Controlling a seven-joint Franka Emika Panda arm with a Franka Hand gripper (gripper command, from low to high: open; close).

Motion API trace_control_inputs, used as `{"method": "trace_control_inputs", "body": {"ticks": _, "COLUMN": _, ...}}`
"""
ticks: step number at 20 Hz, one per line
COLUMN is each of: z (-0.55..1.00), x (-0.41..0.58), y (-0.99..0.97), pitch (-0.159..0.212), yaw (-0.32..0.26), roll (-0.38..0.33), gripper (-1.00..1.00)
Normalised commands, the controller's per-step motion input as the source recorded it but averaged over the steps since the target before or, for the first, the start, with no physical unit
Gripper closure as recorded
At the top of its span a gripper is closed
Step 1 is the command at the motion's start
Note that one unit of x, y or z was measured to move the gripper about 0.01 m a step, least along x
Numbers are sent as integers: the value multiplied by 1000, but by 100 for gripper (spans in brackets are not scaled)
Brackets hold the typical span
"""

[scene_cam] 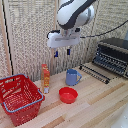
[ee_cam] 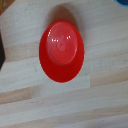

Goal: Observe the blue drinking vessel close to you. Point your gripping mechanism towards the blue drinking vessel. Softly grip the blue drinking vessel using your gripping mechanism. Move your gripping mechanism and the blue drinking vessel above the receptacle. Let go of the blue drinking vessel into the receptacle.

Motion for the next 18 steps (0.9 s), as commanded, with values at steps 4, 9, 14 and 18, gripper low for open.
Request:
{"method": "trace_control_inputs", "body": {"ticks": 4, "z": -138, "x": 282, "y": -930, "pitch": -1, "yaw": -21, "roll": 72, "gripper": -100}}
{"method": "trace_control_inputs", "body": {"ticks": 9, "z": -211, "x": 231, "y": -933, "pitch": 0, "yaw": 0, "roll": 87, "gripper": -100}}
{"method": "trace_control_inputs", "body": {"ticks": 14, "z": -262, "x": 194, "y": -765, "pitch": 28, "yaw": 19, "roll": 69, "gripper": -100}}
{"method": "trace_control_inputs", "body": {"ticks": 18, "z": -359, "x": 51, "y": -613, "pitch": 118, "yaw": 20, "roll": 33, "gripper": -100}}
